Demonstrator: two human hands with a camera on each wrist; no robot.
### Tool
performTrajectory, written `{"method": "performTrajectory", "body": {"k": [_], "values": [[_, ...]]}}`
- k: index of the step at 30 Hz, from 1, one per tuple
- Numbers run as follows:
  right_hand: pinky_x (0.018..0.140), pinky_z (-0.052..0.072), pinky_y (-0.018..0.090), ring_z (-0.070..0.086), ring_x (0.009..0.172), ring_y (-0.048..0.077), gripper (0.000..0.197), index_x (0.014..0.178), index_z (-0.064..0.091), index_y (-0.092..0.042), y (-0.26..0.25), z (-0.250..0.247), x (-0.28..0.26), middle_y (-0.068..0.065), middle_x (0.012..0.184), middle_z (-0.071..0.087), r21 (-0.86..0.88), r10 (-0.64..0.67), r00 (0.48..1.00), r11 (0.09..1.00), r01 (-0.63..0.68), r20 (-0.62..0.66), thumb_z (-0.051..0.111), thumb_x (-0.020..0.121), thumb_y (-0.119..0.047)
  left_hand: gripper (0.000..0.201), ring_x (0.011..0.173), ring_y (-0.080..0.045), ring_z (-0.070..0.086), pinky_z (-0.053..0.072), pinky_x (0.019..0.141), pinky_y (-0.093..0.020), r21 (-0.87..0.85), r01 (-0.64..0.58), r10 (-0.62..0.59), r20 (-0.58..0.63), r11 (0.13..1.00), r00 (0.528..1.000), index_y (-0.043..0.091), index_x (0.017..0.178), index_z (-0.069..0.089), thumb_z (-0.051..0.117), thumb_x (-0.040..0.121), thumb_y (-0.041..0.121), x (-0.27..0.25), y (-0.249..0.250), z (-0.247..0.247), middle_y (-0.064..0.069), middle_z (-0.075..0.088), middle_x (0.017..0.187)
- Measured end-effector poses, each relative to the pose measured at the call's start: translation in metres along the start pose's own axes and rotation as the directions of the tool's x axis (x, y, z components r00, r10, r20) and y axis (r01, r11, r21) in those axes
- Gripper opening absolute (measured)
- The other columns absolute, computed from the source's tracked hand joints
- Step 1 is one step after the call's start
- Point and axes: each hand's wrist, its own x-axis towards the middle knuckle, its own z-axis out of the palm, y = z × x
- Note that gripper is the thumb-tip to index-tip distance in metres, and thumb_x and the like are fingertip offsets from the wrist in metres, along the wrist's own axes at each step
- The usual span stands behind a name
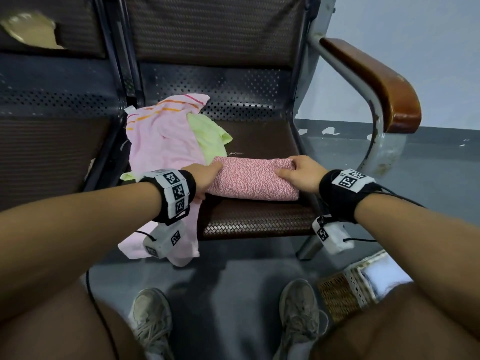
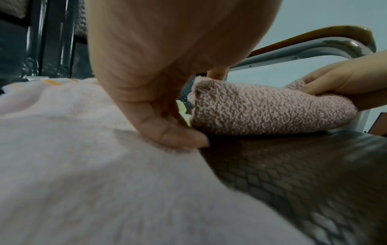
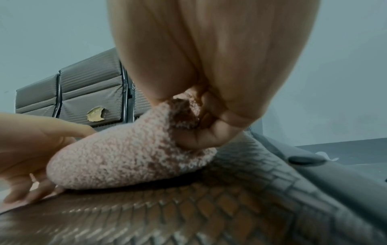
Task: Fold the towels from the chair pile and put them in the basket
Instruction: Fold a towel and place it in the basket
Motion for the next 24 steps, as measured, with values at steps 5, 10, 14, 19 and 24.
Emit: {"method": "performTrajectory", "body": {"k": [5, 10, 14, 19, 24], "values": [[0.078, 0.058, 0.037, 0.069, 0.079, 0.023, 0.021, 0.095, 0.069, -0.004, -0.006, 0.002, 0.005, 0.014, 0.09, 0.073, 0.066, 0.149, 0.989, 0.987, -0.149, 0.005, 0.07, 0.087, -0.023, 0.069, 0.059, -0.024, 0.074, 0.056, 0.05, -0.026, -0.226, 0.154, -0.087, 0.28, 0.962, 0.956, 0.017, 0.115, 0.042, 0.057, 0.079, 0.074, -0.005, 0.011, 0.003, -0.014, 0.075, 0.073], [0.076, 0.063, 0.043, 0.072, 0.084, 0.027, 0.03, 0.103, 0.066, 0.002, -0.019, -0.004, -0.005, 0.016, 0.095, 0.072, -0.001, 0.261, 0.963, 0.965, -0.262, 0.071, 0.074, 0.08, -0.017, 0.05, 0.077, -0.023, 0.07, 0.06, 0.073, -0.036, -0.577, -0.141, 0.197, 0.036, 0.805, 0.98, 0.008, 0.11, 0.056, 0.086, 0.073, 0.025, -0.013, 0.033, -0.002, -0.014, 0.071, 0.102], [0.096, 0.052, 0.036, 0.063, 0.113, 0.023, 0.084, 0.146, 0.039, -0.012, -0.041, -0.018, -0.017, 0.005, 0.13, 0.062, -0.223, 0.019, 1.0, 0.975, -0.015, 0.016, 0.078, 0.074, -0.033, 0.036, 0.075, -0.015, 0.067, 0.051, 0.062, -0.024, -0.68, -0.326, 0.401, -0.052, 0.656, 0.915, 0.019, 0.091, 0.062, 0.089, 0.067, 0.015, -0.033, 0.056, -0.016, -0.005, 0.071, 0.091], [0.094, 0.054, 0.033, 0.069, 0.108, 0.017, 0.068, 0.137, 0.052, -0.018, -0.073, -0.018, -0.045, 0.001, 0.121, 0.07, 0.391, -0.188, 0.982, 0.903, 0.181, -0.019, 0.081, 0.076, -0.026, 0.042, 0.093, -0.017, 0.071, 0.056, 0.076, -0.026, -0.739, -0.367, 0.579, 0.039, 0.565, 0.814, 0.006, 0.109, 0.071, 0.084, 0.07, 0.014, -0.069, 0.071, -0.026, -0.008, 0.075, 0.105], [0.091, 0.057, 0.037, 0.073, 0.102, 0.023, 0.041, 0.122, 0.065, -0.005, -0.076, -0.035, -0.076, 0.009, 0.113, 0.075, 0.577, -0.077, 0.988, 0.804, 0.143, -0.137, 0.078, 0.084, -0.016, 0.068, 0.107, -0.018, 0.069, 0.054, 0.086, -0.032, -0.74, -0.327, 0.585, 0.109, 0.587, 0.804, 0.015, 0.13, 0.056, 0.081, 0.072, 0.04, -0.099, 0.077, -0.018, -0.003, 0.069, 0.122]]}}
